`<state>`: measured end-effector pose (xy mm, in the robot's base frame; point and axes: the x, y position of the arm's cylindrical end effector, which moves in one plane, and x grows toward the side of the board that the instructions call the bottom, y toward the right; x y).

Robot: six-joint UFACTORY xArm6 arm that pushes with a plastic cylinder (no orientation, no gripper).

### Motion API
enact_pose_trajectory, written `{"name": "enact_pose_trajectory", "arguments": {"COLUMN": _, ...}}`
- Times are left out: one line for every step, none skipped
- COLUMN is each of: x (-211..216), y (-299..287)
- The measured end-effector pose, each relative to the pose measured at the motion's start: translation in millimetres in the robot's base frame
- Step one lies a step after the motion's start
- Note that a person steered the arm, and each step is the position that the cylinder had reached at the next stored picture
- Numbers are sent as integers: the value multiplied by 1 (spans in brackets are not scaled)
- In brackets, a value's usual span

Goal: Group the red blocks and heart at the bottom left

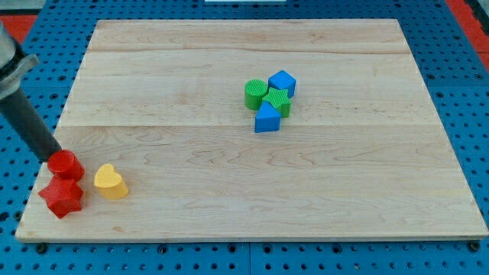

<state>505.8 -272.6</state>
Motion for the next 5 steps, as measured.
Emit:
{"name": "enact_pose_trajectory", "arguments": {"x": -7, "y": -28}}
{"name": "enact_pose_trajectory", "arguments": {"x": -7, "y": -32}}
{"name": "enact_pose_trajectory", "arguments": {"x": 56, "y": -29}}
{"name": "enact_pose_trajectory", "arguments": {"x": 101, "y": -27}}
{"name": "enact_pose_trajectory", "arguments": {"x": 102, "y": 7}}
